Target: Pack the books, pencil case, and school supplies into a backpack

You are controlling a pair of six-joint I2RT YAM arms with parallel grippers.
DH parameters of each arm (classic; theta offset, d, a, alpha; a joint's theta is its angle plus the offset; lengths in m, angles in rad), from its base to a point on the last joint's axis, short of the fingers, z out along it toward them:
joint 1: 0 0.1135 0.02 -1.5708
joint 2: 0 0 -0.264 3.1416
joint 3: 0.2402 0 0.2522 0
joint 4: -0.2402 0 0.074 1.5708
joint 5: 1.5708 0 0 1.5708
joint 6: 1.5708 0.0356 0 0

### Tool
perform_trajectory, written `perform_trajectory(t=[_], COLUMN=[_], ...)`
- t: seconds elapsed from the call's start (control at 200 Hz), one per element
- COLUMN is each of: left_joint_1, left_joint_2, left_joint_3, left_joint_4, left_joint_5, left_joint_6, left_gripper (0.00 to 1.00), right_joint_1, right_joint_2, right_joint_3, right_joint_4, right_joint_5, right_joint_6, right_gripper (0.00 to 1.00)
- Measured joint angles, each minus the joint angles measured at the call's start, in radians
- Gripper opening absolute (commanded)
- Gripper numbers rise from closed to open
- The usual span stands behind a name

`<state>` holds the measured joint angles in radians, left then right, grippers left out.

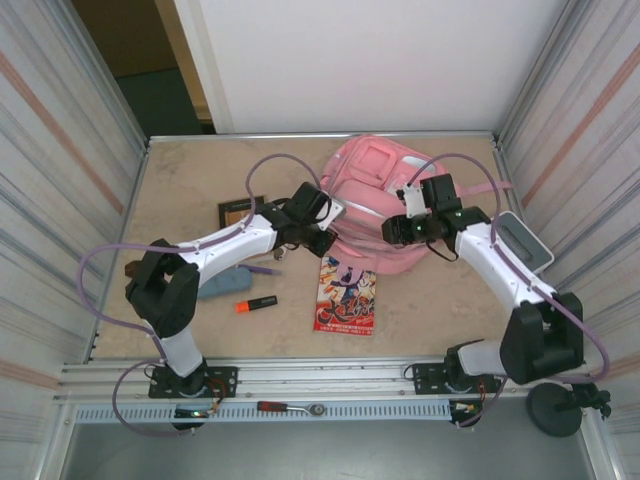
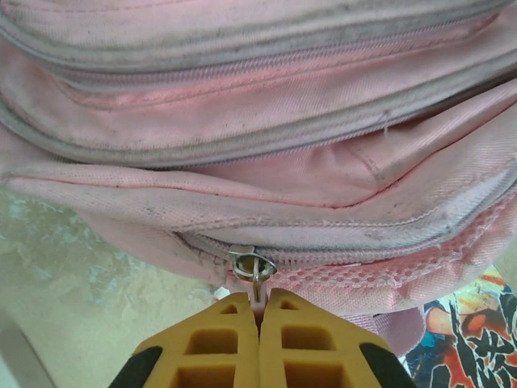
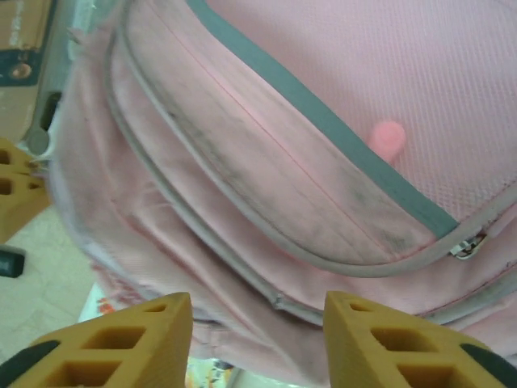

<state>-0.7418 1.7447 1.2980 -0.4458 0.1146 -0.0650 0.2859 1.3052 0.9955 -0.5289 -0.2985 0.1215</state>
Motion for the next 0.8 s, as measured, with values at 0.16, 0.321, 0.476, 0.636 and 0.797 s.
perform_trajectory(t=[0.16, 0.321, 0.476, 0.636, 0.797], left_joint_1=[0.000, 0.008, 0.023, 0.029, 0.030], left_joint_2=[0.000, 0.000, -0.002, -0.009, -0.012], left_joint_3=[-0.005, -0.028, -0.045, -0.053, -0.053], left_joint_4=[0.003, 0.026, 0.041, 0.053, 0.055], left_joint_5=[0.007, 0.024, 0.052, 0.074, 0.080], left_joint_6=[-0.003, -0.007, -0.015, -0.018, -0.018], left_gripper=[0.00, 0.00, 0.00, 0.00, 0.00], right_joint_1=[0.076, 0.145, 0.180, 0.193, 0.193], right_joint_2=[-0.091, -0.050, 0.024, 0.097, 0.163], right_joint_3=[-0.053, -0.079, -0.113, -0.138, -0.137], right_joint_4=[0.128, 0.232, 0.300, 0.359, 0.406], right_joint_5=[0.017, 0.010, -0.021, -0.045, -0.047], right_joint_6=[-0.027, -0.057, -0.071, -0.071, -0.077], right_gripper=[0.63, 0.64, 0.65, 0.64, 0.56])
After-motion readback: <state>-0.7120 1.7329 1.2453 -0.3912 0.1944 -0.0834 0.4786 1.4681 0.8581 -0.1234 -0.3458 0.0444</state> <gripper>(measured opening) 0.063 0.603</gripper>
